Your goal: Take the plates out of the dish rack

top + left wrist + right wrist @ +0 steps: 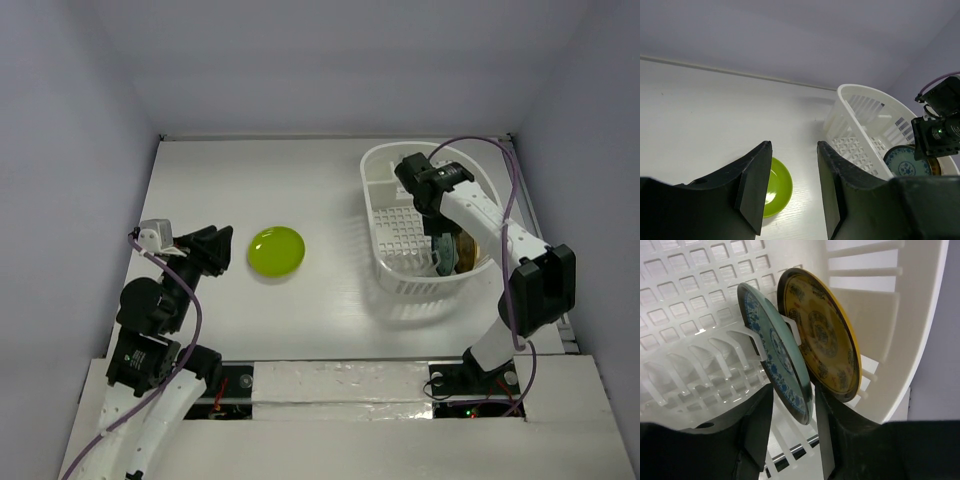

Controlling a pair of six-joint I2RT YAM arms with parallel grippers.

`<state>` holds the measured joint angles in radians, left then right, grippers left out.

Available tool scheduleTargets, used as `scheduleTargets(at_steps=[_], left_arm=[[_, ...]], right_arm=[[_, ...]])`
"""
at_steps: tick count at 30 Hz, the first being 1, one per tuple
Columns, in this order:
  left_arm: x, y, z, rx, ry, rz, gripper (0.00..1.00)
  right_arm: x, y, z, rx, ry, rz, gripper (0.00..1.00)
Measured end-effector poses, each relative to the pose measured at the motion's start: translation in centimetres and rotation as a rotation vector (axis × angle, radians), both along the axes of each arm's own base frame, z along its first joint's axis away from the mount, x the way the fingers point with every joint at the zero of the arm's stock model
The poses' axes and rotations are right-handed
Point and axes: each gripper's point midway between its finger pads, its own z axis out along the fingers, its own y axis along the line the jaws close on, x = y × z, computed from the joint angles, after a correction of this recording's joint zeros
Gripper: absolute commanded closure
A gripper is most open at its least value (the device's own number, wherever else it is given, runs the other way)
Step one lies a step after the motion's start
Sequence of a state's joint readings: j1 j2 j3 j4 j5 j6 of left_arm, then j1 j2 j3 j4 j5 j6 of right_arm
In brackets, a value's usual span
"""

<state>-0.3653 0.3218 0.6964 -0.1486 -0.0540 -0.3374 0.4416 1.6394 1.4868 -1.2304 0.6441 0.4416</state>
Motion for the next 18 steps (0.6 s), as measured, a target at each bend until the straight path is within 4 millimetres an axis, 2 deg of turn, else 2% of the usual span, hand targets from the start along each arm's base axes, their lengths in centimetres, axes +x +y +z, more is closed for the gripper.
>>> scheduleTargets(at_steps=[8, 16, 18], left_arm=[[-0.1, 0.0, 0.1, -0.001, -0.003, 0.0, 0.62], [-0.1, 0.0, 0.0, -0.001, -0.002, 0.0, 0.62], [-0.1, 0.0, 0.0, -0.001, -0.001, 0.0, 0.62]], right_arm=[[0.5, -0.8, -0.4, -0.026, 0.03, -0.002, 0.74], [0.7, -1.4, -0.5, -0.083, 0.053, 0.02, 0.8], [0.6, -1.5, -0.3, -0.09, 0.058, 0.027, 0.87]])
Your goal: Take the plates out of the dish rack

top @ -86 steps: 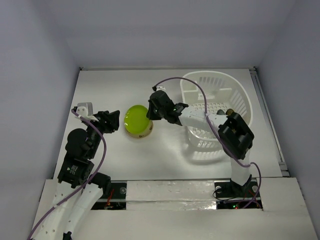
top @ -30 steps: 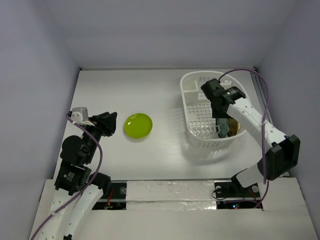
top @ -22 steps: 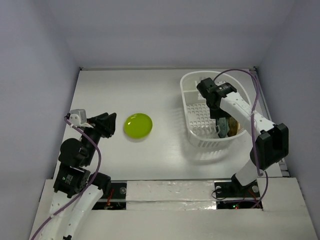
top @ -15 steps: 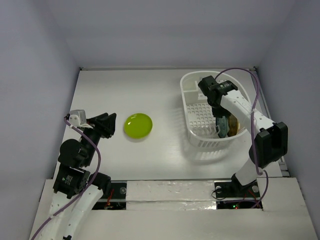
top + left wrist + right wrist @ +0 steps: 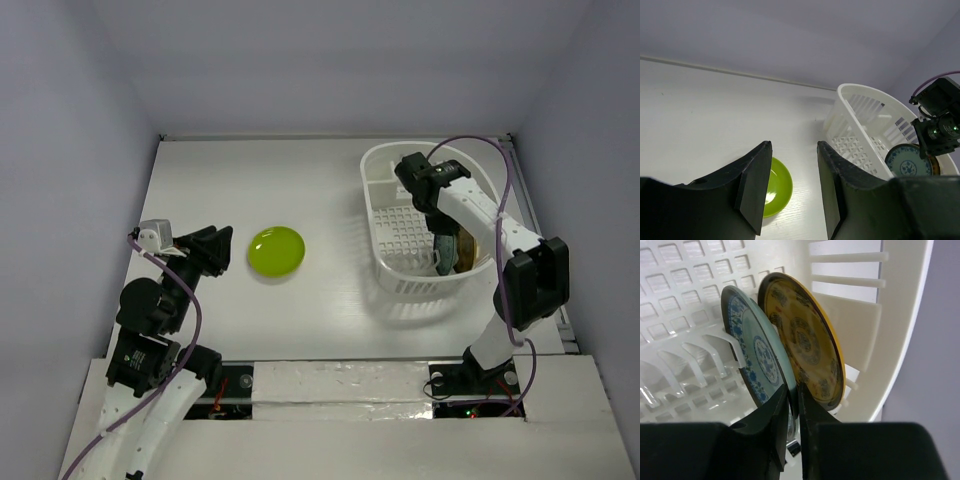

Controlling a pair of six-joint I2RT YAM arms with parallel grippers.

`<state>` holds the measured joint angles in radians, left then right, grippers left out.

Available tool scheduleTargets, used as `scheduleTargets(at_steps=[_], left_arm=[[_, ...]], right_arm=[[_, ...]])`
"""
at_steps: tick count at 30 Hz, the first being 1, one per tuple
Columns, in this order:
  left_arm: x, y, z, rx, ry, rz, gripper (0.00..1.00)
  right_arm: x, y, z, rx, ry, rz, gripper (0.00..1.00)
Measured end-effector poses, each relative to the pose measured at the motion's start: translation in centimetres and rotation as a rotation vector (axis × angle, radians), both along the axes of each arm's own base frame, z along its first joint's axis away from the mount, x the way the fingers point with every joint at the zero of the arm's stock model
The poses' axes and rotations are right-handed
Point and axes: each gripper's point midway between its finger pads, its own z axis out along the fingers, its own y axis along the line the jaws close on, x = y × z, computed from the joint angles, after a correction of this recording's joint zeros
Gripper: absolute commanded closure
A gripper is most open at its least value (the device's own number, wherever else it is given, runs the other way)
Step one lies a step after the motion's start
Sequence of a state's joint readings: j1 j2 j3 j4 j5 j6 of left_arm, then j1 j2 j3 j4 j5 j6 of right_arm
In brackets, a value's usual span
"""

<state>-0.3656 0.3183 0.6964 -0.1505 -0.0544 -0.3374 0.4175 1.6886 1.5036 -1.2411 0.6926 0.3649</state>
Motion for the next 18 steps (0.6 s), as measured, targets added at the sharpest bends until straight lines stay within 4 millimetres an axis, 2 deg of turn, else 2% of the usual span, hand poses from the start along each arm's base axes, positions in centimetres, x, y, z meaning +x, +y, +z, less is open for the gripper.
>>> scheduleTargets(at_steps=[7, 18], left_arm=[[0.0, 0.0, 0.0, 0.0, 0.0, 0.0, 0.61], [0.0, 0.0, 0.0, 0.0, 0.0, -0.002, 0.61]], right_arm=[[0.4, -0.1, 1.3, -0.007, -0.016, 0.009, 1.0], [0.8, 0.3, 2.7, -0.034, -0.042, 0.031, 1.0]])
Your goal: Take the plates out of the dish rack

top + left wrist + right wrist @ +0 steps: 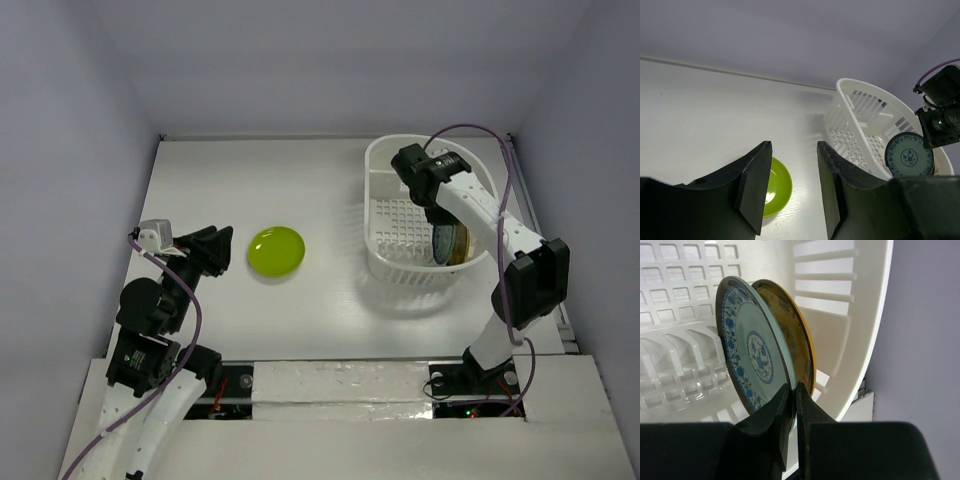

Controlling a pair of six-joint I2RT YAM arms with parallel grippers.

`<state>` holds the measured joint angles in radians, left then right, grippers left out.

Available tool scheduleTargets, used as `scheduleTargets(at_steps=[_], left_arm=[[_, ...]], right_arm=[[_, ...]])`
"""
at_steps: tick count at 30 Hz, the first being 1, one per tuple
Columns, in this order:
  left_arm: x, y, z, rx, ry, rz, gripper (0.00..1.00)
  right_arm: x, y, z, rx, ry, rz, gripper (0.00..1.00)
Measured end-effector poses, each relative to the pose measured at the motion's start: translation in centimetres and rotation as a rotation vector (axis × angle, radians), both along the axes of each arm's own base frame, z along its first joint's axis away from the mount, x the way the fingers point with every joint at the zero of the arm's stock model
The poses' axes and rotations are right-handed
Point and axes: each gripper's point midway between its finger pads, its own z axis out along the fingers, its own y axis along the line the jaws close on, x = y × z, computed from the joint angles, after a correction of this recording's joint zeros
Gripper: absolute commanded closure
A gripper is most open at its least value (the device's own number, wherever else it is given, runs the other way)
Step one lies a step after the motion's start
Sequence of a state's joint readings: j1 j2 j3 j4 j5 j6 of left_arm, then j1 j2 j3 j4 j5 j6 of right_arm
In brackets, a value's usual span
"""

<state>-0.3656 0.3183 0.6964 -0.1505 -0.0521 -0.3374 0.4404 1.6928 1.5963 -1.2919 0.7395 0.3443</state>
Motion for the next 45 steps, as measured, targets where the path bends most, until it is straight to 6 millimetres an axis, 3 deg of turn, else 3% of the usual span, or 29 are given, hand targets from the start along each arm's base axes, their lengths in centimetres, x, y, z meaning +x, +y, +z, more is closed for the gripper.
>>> scheduleTargets(at_steps=[12, 15, 18, 20, 23, 26, 28, 31, 37, 41, 45], left_arm=[[-0.1, -0.2, 0.0, 0.001, 0.0, -0.011, 0.61], [-0.1, -0.2, 0.0, 0.002, 0.001, -0.014, 0.61], [0.0, -0.3, -0.1, 0.003, 0.005, -0.015, 0.61], [0.1, -0.3, -0.2, 0.005, 0.01, -0.014, 0.61], [0.3, -0.3, -0.4, 0.008, 0.019, -0.011, 0.61], [0.5, -0.1, -0.5, 0.008, 0.022, 0.005, 0.61], [0.5, 0.0, -0.5, 0.007, 0.021, 0.012, 0.61], [0.6, 0.2, -0.5, 0.006, 0.022, 0.022, 0.61], [0.7, 0.3, -0.6, 0.008, 0.028, 0.03, 0.61], [0.8, 0.3, -0.8, 0.01, 0.034, 0.031, 0.61], [0.8, 0.3, -0.8, 0.01, 0.035, 0.031, 0.61]], right_arm=[[2.4, 2.5, 4.2, -0.026, -0.131, 0.041, 1.0], [2.6, 2.5, 6.3, -0.003, -0.198, 0.034, 1.0], [2.4, 3.2, 9.9, 0.056, -0.315, 0.037, 1.0], [1.8, 4.6, 12.4, 0.11, -0.398, 0.075, 1.0], [0.7, 8.3, 15.1, 0.231, -0.504, 0.174, 1.0], [0.6, 13.2, 15.6, 0.4, -0.569, 0.275, 1.0], [1.0, 17.0, 14.5, 0.519, -0.577, 0.334, 1.0], [2.1, 22.8, 11.3, 0.666, -0.532, 0.399, 1.0], [3.6, 33.8, 2.3, 0.853, -0.374, 0.468, 1.0], [3.1, 37.5, -3.2, 0.893, -0.273, 0.469, 1.0], [2.2, 38.7, -6.7, 0.925, -0.216, 0.443, 1.0]])
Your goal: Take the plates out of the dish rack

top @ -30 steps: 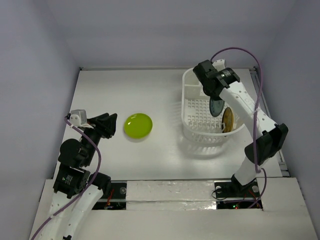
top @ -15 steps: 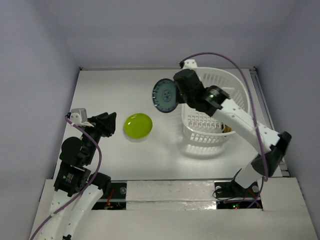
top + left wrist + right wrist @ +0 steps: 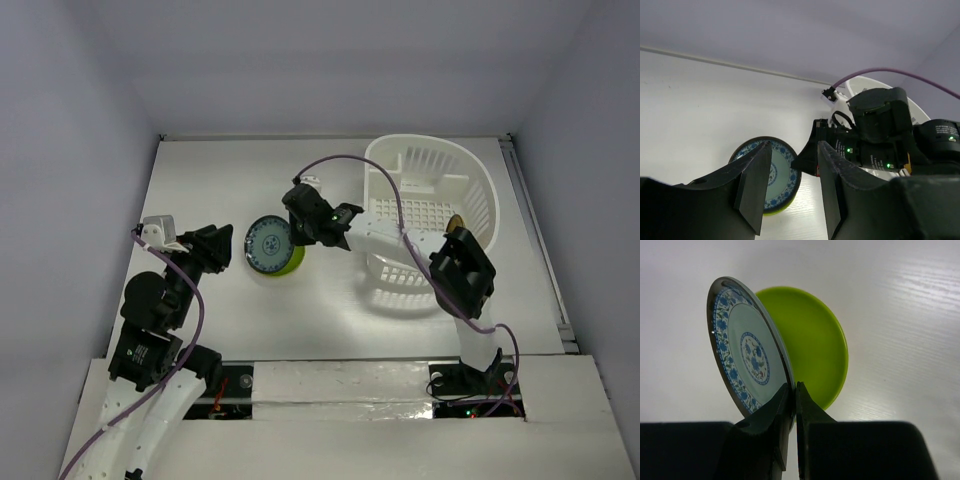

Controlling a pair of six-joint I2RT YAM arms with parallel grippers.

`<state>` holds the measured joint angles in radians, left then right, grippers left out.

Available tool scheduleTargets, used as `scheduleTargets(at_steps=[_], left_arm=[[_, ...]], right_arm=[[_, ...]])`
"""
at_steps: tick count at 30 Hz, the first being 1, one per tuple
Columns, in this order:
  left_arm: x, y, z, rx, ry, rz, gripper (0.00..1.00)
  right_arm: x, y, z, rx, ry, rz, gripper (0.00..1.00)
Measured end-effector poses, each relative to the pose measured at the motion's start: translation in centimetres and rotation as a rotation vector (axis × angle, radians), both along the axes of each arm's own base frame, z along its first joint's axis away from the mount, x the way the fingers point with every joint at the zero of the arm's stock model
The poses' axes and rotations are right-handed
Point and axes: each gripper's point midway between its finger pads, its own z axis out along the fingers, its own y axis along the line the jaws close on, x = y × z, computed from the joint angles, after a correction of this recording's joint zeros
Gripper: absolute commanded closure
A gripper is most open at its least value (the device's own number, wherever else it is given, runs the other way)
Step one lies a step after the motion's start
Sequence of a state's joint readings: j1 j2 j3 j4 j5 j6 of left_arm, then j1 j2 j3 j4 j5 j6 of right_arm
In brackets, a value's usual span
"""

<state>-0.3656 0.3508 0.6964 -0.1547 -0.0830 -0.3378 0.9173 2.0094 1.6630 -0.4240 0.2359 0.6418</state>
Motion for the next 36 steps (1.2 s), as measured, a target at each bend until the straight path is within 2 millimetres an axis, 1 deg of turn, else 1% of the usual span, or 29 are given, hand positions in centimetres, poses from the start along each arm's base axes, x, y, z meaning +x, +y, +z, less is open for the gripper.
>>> scheduleTargets(at_steps=[4, 6, 8, 9, 11, 13, 14, 15, 17, 18, 20, 21, 22, 23, 24, 25, 26, 29, 30, 31, 32, 33, 35, 36], left_arm=[[0.0, 0.0, 0.0, 0.0, 0.0, -0.001, 0.61], [0.0, 0.0, 0.0, 0.0, 0.001, -0.001, 0.61], [0.0, 0.0, 0.0, 0.0, 0.001, -0.002, 0.61], [0.0, -0.1, 0.0, 0.0, 0.001, -0.003, 0.61], [0.0, -0.1, 0.0, 0.0, 0.001, -0.003, 0.61], [0.0, -0.1, 0.0, 0.0, 0.001, -0.003, 0.61], [0.0, -0.1, 0.0, 0.0, 0.001, -0.003, 0.61], [0.0, -0.1, 0.0, 0.0, 0.001, -0.003, 0.61], [0.0, -0.1, 0.0, 0.0, 0.001, -0.003, 0.61], [0.0, -0.1, 0.0, 0.0, 0.001, -0.004, 0.61], [0.0, -0.1, 0.0, 0.0, 0.001, -0.004, 0.61], [0.0, -0.1, 0.0, 0.0, 0.001, -0.004, 0.61], [0.0, -0.1, 0.0, 0.001, 0.001, -0.004, 0.61], [0.0, -0.1, 0.0, 0.001, 0.001, -0.004, 0.61], [0.0, -0.1, 0.0, 0.001, 0.001, -0.005, 0.61], [0.0, -0.1, 0.0, 0.001, 0.001, -0.006, 0.61], [0.0, -0.1, 0.0, 0.001, 0.001, -0.008, 0.61], [-0.1, -0.3, 0.0, 0.001, 0.0, -0.015, 0.61], [-0.1, -0.3, 0.0, 0.001, 0.0, -0.019, 0.61], [-0.1, -0.4, 0.0, 0.001, 0.0, -0.022, 0.61], [-0.1, -0.4, 0.0, 0.001, -0.001, -0.024, 0.61], [-0.2, -0.4, 0.0, 0.001, -0.002, -0.026, 0.61], [-0.2, -0.5, 0.1, 0.0, -0.004, -0.031, 0.62], [-0.3, -0.5, 0.2, -0.001, -0.007, -0.034, 0.62]], right_arm=[[-0.4, -0.1, -1.7, 0.022, 0.03, -0.027, 0.98], [-0.5, -0.2, -2.4, 0.038, 0.039, -0.043, 0.94], [-0.4, -0.3, -3.0, 0.056, 0.048, -0.059, 0.86], [-0.5, -0.4, -3.3, 0.063, 0.052, -0.066, 0.75], [-0.8, -0.7, -3.9, 0.063, 0.062, -0.077, 0.65], [-1.2, -1.2, -4.5, 0.054, 0.076, -0.082, 0.58], [-1.3, -1.4, -4.8, 0.049, 0.08, -0.084, 0.56], [-1.4, -1.5, -4.9, 0.045, 0.083, -0.084, 0.51], [-1.5, -1.6, -4.7, 0.045, 0.081, -0.083, 0.49], [-1.5, -1.6, -4.3, 0.047, 0.076, -0.082, 0.44], [-1.5, -1.8, -3.0, 0.057, 0.054, -0.08, 0.44], [-1.5, -1.9, -2.5, 0.056, 0.045, -0.08, 0.47], [-1.5, -2.0, -1.3, 0.068, 0.028, -0.08, 0.54], [-1.5, -2.4, -0.1, 0.07, 0.004, -0.083, 0.79], [-1.4, -2.8, 1.1, 0.074, -0.017, -0.086, 0.92], [-1.3, -3.4, 2.6, 0.079, -0.049, -0.106, 1.0], [-1.2, -4.1, 4.2, 0.085, -0.08, -0.126, 1.0], [-0.9, -7.4, 9.3, 0.1, -0.184, -0.214, 1.0], [-0.8, -9.1, 11.0, 0.109, -0.217, -0.252, 1.0], [-0.7, -11.2, 12.3, 0.108, -0.24, -0.295, 1.0], [-0.6, -13.3, 13.1, 0.098, -0.256, -0.338, 1.0], [-0.2, -16.4, 14.1, 0.087, -0.274, -0.404, 1.0], [0.2, -22.3, 14.8, 0.028, -0.289, -0.535, 1.0], [0.2, -25.5, 14.8, -0.022, -0.286, -0.607, 0.91]])
